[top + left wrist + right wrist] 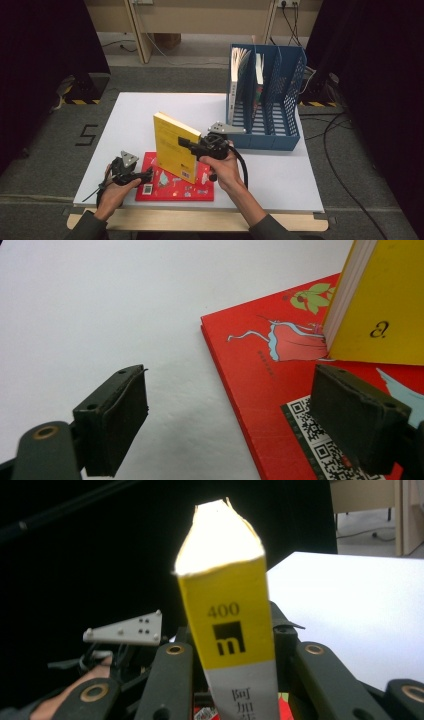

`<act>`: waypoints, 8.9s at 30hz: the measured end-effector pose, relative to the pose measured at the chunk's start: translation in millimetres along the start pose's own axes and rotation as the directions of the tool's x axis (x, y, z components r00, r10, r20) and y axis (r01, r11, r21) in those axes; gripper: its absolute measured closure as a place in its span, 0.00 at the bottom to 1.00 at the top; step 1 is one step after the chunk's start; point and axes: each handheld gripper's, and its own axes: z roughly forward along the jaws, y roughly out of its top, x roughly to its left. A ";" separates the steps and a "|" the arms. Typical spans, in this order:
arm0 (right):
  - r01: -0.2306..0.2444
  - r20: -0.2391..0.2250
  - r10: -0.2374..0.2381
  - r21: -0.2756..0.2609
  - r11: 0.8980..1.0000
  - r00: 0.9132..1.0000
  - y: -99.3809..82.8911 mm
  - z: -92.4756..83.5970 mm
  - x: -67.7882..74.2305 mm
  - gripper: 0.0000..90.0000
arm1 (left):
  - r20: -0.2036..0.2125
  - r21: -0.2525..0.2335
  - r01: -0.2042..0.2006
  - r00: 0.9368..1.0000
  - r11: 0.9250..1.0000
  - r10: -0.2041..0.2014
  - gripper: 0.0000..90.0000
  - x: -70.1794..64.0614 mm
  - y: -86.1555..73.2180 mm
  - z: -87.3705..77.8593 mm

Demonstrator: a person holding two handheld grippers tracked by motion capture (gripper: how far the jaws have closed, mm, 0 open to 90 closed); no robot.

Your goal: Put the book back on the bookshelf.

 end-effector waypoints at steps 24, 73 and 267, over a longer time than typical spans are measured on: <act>-0.292 0.023 0.295 -0.098 0.952 0.955 33.3 -34.5 -40.7 0.79 | 0.004 -0.003 0.078 0.997 0.997 -0.078 0.17 14.4 -1.1 2.3; -0.178 0.356 0.426 -0.557 0.811 0.832 148.0 -242.1 -113.2 0.79 | -0.068 0.006 0.115 0.991 0.993 -0.114 0.17 41.5 -3.0 7.7; -0.144 0.677 0.099 0.011 0.989 0.729 139.0 -144.6 -181.5 0.83 | -0.032 0.052 0.097 0.995 0.994 -0.095 0.16 38.7 -5.7 13.4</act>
